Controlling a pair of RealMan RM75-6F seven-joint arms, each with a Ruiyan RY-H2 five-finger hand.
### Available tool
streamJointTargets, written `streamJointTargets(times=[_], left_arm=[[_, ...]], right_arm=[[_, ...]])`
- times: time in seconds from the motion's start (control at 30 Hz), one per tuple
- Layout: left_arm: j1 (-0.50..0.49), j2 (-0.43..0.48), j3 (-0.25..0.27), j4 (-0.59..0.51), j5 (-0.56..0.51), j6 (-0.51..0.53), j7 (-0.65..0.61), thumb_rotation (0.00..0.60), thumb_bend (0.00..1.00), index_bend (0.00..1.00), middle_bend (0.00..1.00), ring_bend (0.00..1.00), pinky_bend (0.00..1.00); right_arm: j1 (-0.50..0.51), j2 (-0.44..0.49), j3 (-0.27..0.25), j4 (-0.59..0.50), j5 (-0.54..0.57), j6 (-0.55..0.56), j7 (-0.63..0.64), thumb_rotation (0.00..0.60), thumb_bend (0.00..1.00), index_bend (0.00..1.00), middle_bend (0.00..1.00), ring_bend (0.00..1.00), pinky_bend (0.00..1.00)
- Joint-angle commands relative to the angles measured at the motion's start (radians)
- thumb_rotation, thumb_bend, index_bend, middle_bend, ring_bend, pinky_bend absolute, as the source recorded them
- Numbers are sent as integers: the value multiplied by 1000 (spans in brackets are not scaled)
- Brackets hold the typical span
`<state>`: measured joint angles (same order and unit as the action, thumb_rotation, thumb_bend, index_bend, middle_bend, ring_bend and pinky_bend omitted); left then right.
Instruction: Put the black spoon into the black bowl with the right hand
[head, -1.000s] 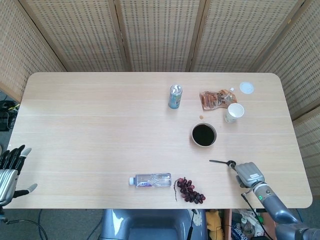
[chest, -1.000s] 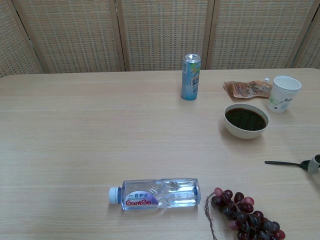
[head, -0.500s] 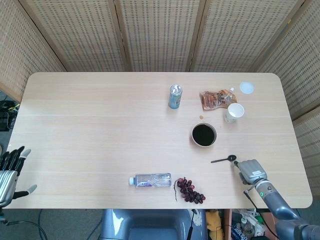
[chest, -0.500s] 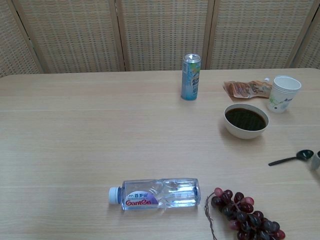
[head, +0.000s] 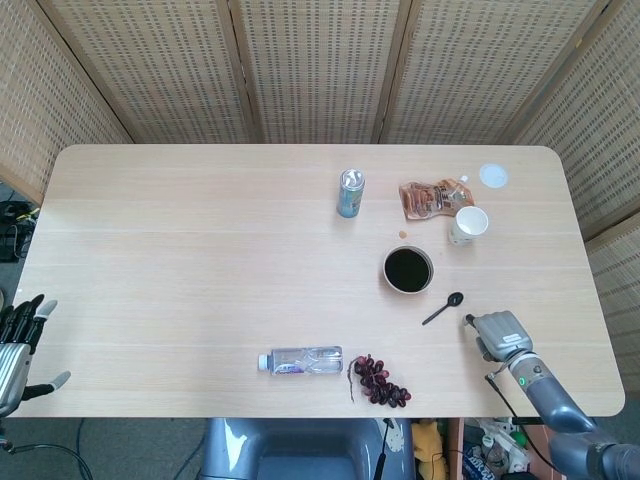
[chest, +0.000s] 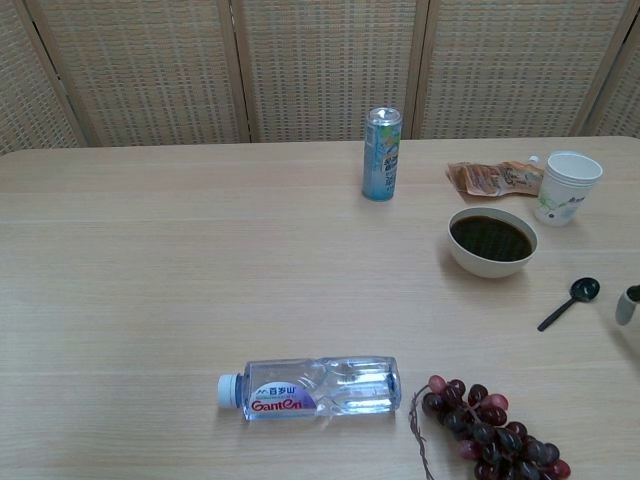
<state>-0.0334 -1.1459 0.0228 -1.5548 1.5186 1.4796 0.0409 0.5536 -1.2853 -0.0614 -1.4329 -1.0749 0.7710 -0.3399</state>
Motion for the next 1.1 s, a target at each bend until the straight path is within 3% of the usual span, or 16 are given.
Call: streamJointTargets(times=[0.03, 0.1, 0.17, 0.27, 0.37, 0.5, 0.87, 1.1], left_arm=[[-1, -1, -1, 0, 2, 0, -1, 600, 35, 0, 0, 0, 0], [-3, -1, -1, 0, 4, -1, -1, 600, 35, 0, 0, 0, 0], [-4, -1, -1, -1, 6, -1, -2, 600, 35, 0, 0, 0, 0], [-5, -1, -3, 0, 7, 0, -4, 600, 35, 0, 0, 0, 0], [-5, 1, -7, 4, 2, 1, -9, 600, 35, 0, 0, 0, 0], [-5, 5, -10, 8, 1, 4, -12, 600, 35, 0, 0, 0, 0], [-4, 16, -19, 17, -3, 12, -16, 600, 35, 0, 0, 0, 0], [-2, 19, -20, 19, -9, 12, -15, 600, 35, 0, 0, 0, 0]], right_arm=[[-13, 15, 5, -31, -25, 43, 0, 600, 808, 359, 757, 893, 1000], [-22, 25, 10, -55, -56, 82, 4, 600, 785, 404, 643, 784, 999], [-28, 30, 12, -67, -77, 104, 9, 600, 652, 454, 541, 685, 984], [-40, 28, 24, -79, -120, 154, 30, 600, 470, 482, 483, 615, 958], [-55, 4, 41, -63, -176, 211, 78, 600, 403, 485, 481, 606, 943], [-55, -23, 47, -24, -217, 224, 115, 600, 388, 485, 540, 615, 939], [-4, -140, 49, 163, -348, 201, 190, 600, 389, 485, 777, 827, 990], [37, -198, 33, 282, -431, 183, 217, 600, 388, 507, 852, 898, 1000]])
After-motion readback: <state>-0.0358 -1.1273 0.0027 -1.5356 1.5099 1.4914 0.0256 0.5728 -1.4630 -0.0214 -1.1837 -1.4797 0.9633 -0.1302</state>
